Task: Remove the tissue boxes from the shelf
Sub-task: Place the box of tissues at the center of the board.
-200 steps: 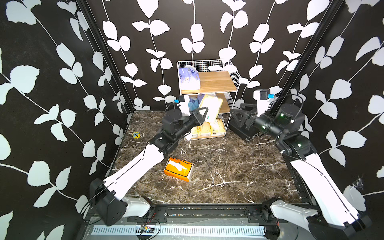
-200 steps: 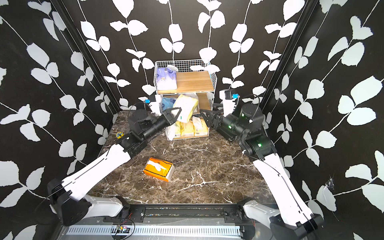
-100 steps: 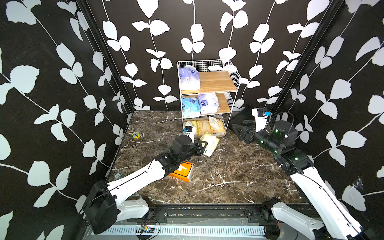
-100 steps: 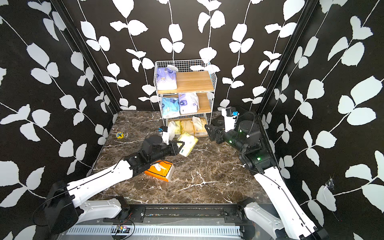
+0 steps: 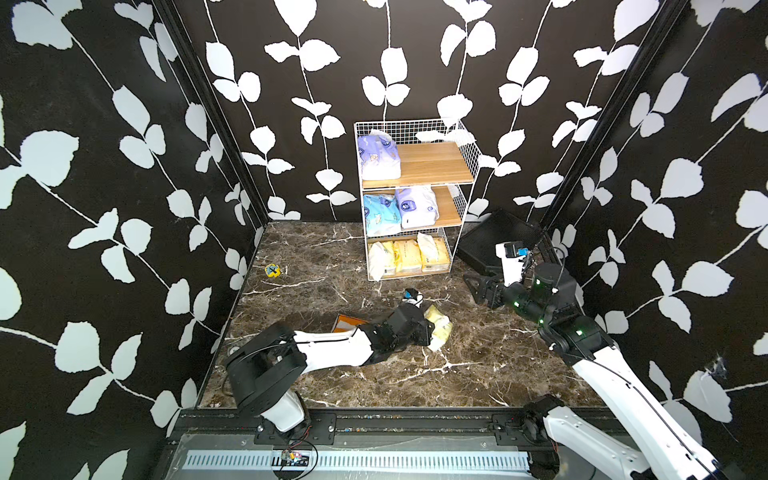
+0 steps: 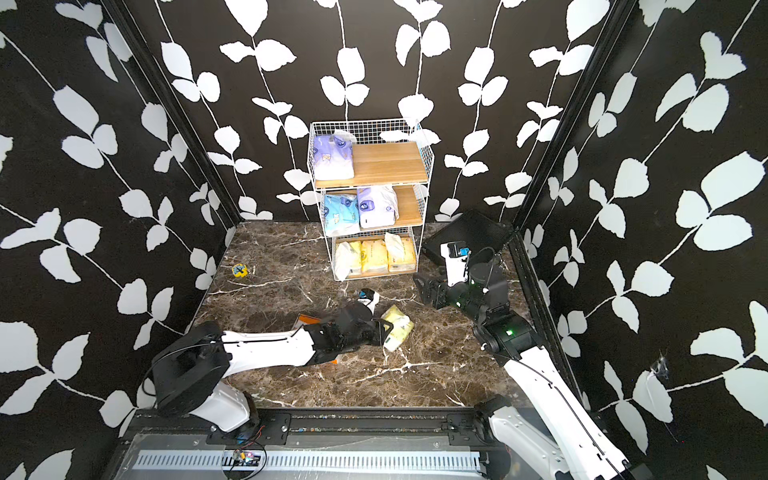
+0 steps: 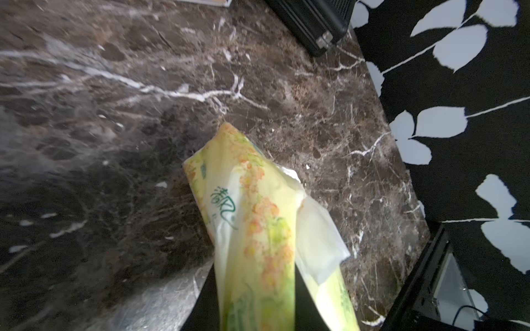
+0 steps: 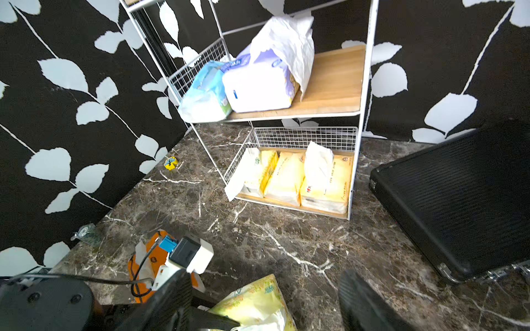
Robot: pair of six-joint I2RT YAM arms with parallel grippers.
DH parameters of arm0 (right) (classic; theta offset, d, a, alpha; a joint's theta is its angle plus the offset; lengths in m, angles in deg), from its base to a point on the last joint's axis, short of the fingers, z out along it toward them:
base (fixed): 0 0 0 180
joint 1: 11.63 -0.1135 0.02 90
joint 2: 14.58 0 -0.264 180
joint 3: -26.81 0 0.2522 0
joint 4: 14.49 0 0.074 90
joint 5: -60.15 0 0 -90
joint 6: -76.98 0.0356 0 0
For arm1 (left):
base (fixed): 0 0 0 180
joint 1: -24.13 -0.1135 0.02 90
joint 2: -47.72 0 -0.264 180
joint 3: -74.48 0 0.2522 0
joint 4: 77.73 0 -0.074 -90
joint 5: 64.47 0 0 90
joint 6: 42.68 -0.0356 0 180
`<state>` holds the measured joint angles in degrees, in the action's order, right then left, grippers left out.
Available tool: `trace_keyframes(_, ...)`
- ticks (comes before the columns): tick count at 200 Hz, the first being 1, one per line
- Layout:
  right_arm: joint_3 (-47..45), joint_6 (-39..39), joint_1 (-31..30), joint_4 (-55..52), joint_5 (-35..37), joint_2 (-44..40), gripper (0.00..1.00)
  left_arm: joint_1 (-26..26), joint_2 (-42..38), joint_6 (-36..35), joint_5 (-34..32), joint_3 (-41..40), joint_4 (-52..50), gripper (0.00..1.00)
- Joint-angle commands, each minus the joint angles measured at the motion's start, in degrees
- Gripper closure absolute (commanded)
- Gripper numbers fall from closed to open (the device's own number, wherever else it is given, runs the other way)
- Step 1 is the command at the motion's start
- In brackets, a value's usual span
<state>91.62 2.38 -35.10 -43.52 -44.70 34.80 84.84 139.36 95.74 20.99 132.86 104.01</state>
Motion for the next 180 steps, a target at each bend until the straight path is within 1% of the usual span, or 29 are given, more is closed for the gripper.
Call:
trace_keyframes(1, -1.95, -1.40, 0.25, 0.94, 1.64, -1.55, 0.19, 0.51, 1.56, 1.67, -2.58, 0.02, 6.42, 0.79)
trace_keyframes(12, -2.39, -1.59, 0.24, 0.84, 1.92, -1.96, 0.18, 0.84, 2.33, 1.63, -3.30, 0.44, 5.85, 0.79)
trace_keyframes(18, -2.65, -1.62, 0.21, 0.76, 2.10, -2.09, 0.18, 0.98, 2.50, 1.50, -3.80, 0.84, 5.20, 0.77)
trace_keyframes(29, -2.94, -1.68, 0.25, 0.66, 2.23, -2.20, 0.17, 1.16, 2.68, 1.12, -4.41, 1.74, 2.85, 0.72)
trace_keyframes(37, -3.21, -1.68, 0.23, 0.67, 2.32, -2.34, 0.17, 1.25, 2.51, 0.69, -4.94, 2.82, 0.47, 0.66)
trace_keyframes(42, -3.32, -1.62, 0.26, 0.65, 2.35, -2.36, 0.17, 1.34, 2.24, 0.12, -5.32, 3.34, -1.14, 0.59)
trace_keyframes(53, -3.50, -1.57, 0.26, 0.72, 2.32, -2.52, 0.16, 1.51, 1.24, -1.18, -6.60, 4.67, -4.49, 0.35)
trace_keyframes(61, -3.58, -1.50, 0.22, 0.79, 2.32, -2.62, 0.16, 1.69, 0.08, -1.92, -7.98, 5.21, -6.69, 0.22)
trace_keyframes(68, -3.56, -1.41, 0.24, 0.80, 2.39, -2.61, 0.15, 1.78, -1.11, -2.39, -9.07, 5.38, -8.24, 0.14)
trace_keyframes(81, -3.42, -1.24, 0.26, 1.02, 2.44, -2.72, 0.15, 1.78, -3.41, -3.51, -10.65, 5.62, -10.02, 0.02)
trace_keyframes(116, -2.97, 0.25, 0.21, 1.99, 0.70, -1.72, 0.15, 1.78, -9.40, -6.97, -15.59, 7.89, -18.77, 0.01)
trace_keyframes(136, -3.69, 3.38, 0.23, 4.42, -2.24, -0.34, 0.15, 1.70, -14.42, -8.09, -21.10, 8.21, -24.76, 0.01)
trace_keyframes(148, -4.65, 5.58, -0.03, 6.57, -3.78, 0.84, 0.19, 1.50, -17.99, -8.52, -24.62, 7.69, -27.97, 0.01)
trace_keyframes(164, -6.20, 7.50, -2.17, 9.24, -2.36, 2.48, 0.24, 0.02, -24.16, -8.31, -26.63, 5.10, -30.52, 0.01)
trace_keyframes(180, -6.71, 7.53, -7.34, 10.17, 2.03, 5.23, 0.24, -2.59, -30.94, -8.31, -26.47, 1.22, -31.06, 0.01)
